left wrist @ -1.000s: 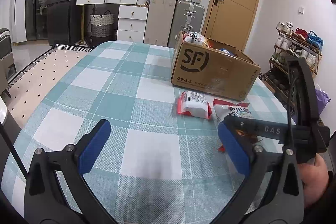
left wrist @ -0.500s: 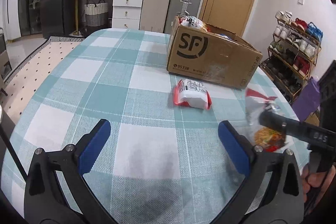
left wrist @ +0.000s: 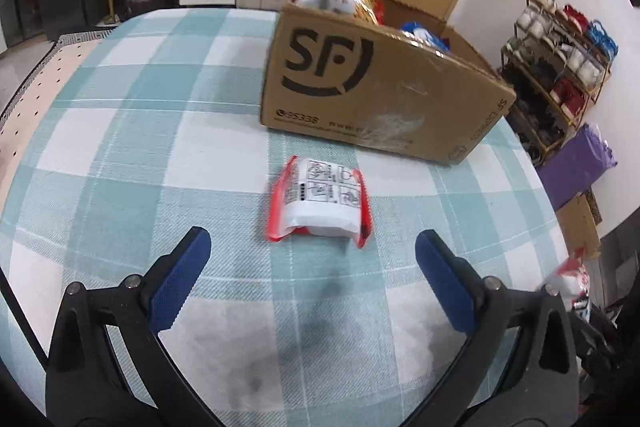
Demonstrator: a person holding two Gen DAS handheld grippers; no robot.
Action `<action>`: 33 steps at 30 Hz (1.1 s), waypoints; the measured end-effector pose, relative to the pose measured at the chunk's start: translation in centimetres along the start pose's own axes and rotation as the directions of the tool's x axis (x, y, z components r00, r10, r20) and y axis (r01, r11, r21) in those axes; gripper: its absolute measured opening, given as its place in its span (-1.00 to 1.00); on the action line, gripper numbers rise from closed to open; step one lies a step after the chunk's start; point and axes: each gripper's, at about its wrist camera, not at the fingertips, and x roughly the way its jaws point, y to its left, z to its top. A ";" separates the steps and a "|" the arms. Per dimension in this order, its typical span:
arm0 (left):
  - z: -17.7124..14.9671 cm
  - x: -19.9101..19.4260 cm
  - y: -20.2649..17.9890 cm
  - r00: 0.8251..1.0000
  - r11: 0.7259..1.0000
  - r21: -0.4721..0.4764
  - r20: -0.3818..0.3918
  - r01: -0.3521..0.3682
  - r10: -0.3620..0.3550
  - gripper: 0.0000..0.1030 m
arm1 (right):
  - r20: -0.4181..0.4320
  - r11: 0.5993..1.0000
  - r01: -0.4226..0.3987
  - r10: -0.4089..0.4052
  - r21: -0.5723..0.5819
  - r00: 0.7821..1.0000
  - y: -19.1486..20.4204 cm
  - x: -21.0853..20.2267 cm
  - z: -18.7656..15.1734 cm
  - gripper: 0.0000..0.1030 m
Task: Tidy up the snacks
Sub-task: 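Lift the noodle bag with the right gripper while the left grasps the small white-and-red pack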
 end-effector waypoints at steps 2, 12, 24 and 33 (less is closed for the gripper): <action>0.6 0.7 -0.8 1.000 0.999 0.025 0.000 -0.021 0.021 0.97 | 0.006 1.000 -0.002 0.002 0.020 1.000 -0.7 -0.5 -0.2 -0.13; 3.3 4.9 -1.1 0.993 0.996 0.012 -0.084 -0.085 0.086 0.95 | 0.029 0.996 0.000 -0.003 0.090 1.000 -2.9 -1.7 -0.6 -0.13; 3.9 5.8 -0.4 0.992 0.996 0.047 -0.100 -0.072 0.077 0.04 | 0.031 0.996 -0.032 0.029 0.088 0.999 -2.0 -2.2 -0.6 -0.13; 1.3 2.8 0.6 0.995 0.995 0.082 -0.084 -0.051 0.058 -0.16 | 0.031 0.997 -0.029 0.027 0.075 0.999 -0.7 -2.6 -0.5 -0.13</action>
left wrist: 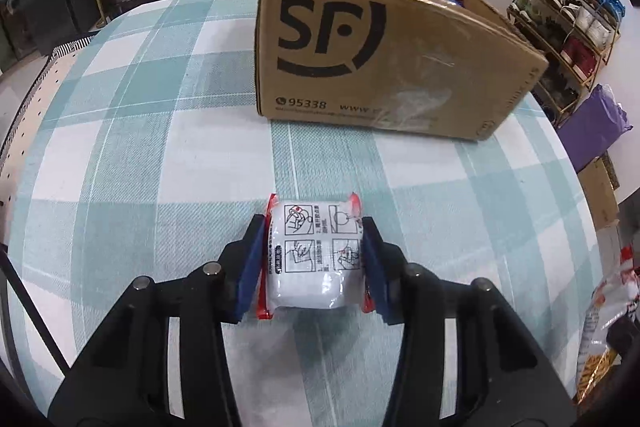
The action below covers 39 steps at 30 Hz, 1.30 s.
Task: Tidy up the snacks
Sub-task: 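Lift the noodle bag with the right gripper while the left grasps the small white-and-red pack, then carry the small pack with the left gripper over the box while the right carries the noodle bag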
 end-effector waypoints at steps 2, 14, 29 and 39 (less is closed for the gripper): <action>-0.9 -1.2 0.2 1.000 1.000 -0.002 0.021 0.011 -0.011 -0.16 | -0.002 1.000 0.001 -0.001 -0.012 1.000 0.7 -0.2 -0.2 -0.12; -8.9 -11.1 -1.0 0.986 0.997 0.005 0.143 0.083 -0.083 -0.16 | 0.029 0.992 -0.046 0.049 -0.116 0.998 5.2 -2.3 -2.0 -0.12; -10.4 -18.9 -2.6 0.962 0.997 0.067 0.268 0.026 -0.043 -0.15 | 0.081 0.982 -0.043 0.058 -0.185 0.995 9.2 -6.0 -1.3 -0.12; -6.0 -22.0 -2.5 0.951 0.993 0.118 0.310 -0.020 -0.018 -0.15 | 0.100 0.973 -0.047 0.071 -0.225 0.992 10.8 -6.3 3.5 -0.12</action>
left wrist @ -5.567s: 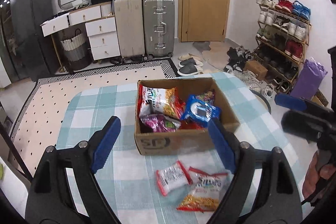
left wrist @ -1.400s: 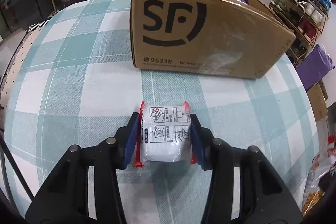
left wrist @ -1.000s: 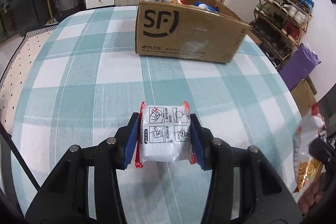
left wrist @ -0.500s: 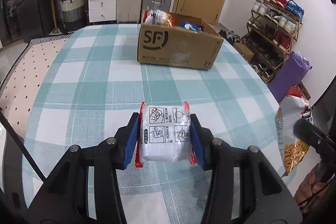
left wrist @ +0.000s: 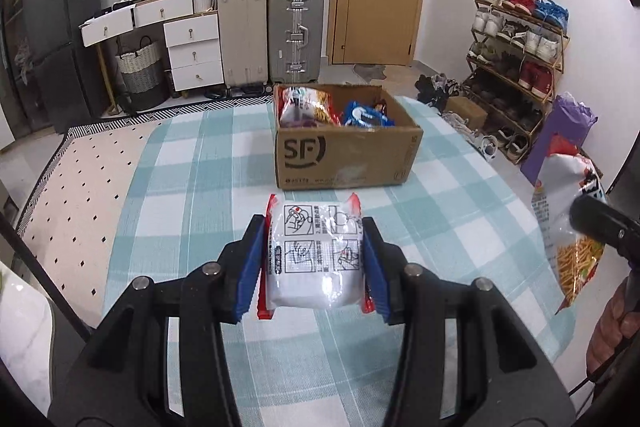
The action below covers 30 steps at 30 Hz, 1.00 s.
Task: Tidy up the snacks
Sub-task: 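Carry the small pack with the left gripper over the box while the right carries the noodle bag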
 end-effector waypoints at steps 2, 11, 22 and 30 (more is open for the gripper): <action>1.5 -0.2 0.5 1.000 1.000 -0.011 0.007 0.009 -0.008 -0.15 | 0.006 1.000 -0.010 0.010 0.002 1.000 -0.1 0.3 1.6 -0.12; 9.1 1.9 1.3 0.999 0.999 0.001 -0.017 0.041 -0.041 -0.15 | 0.005 0.997 -0.046 0.047 -0.067 0.999 0.3 2.1 9.6 -0.12; 20.2 6.9 -0.2 0.995 0.996 0.005 -0.045 0.090 -0.090 -0.15 | -0.024 0.992 0.001 -0.004 -0.128 1.000 -2.8 7.4 20.5 -0.12; 25.6 15.2 -1.4 0.992 0.997 0.022 -0.106 0.078 -0.075 -0.15 | -0.124 0.972 0.160 -0.183 -0.173 0.975 -8.0 16.2 24.0 -0.12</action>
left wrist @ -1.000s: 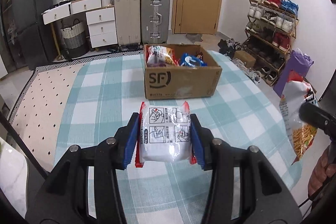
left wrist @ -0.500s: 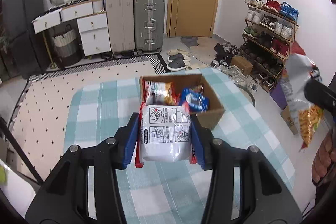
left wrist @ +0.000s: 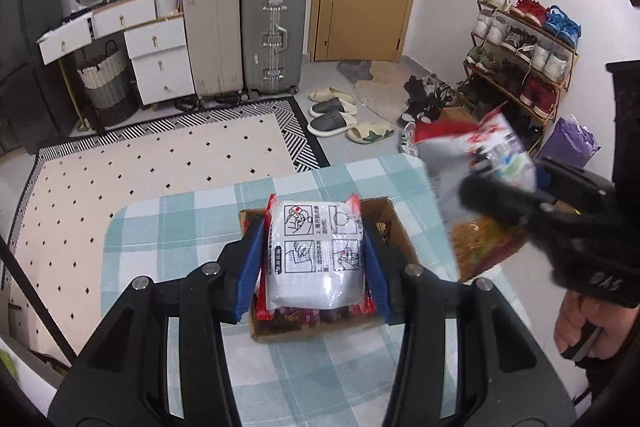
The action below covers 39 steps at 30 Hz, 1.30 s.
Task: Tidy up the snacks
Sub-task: 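Carry the small pack with the left gripper over the box while the right carries the noodle bag, then open both grippers to drop the small pack and noodle bag into the box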
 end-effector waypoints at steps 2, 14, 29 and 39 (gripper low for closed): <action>0.3 2.9 -0.2 0.999 0.999 0.000 -0.040 0.032 -0.032 -0.15 | -0.048 1.000 0.014 -0.013 0.022 0.999 -1.5 2.6 -0.2 -0.12; -4.0 12.8 -1.3 0.985 0.997 0.008 -0.150 0.083 -0.081 -0.12 | -0.217 0.997 0.010 0.006 0.074 0.976 -5.8 12.5 -4.1 -0.12; -5.0 11.9 -1.3 0.993 0.991 0.134 -0.110 -0.021 0.036 0.03 | -0.210 0.993 0.004 0.022 0.122 0.977 -6.8 15.0 -5.0 0.24; -6.2 4.4 -1.5 0.981 0.969 0.162 0.094 -0.185 0.171 0.57 | -0.091 0.994 -0.025 0.035 0.111 0.995 -4.4 9.0 -4.0 0.45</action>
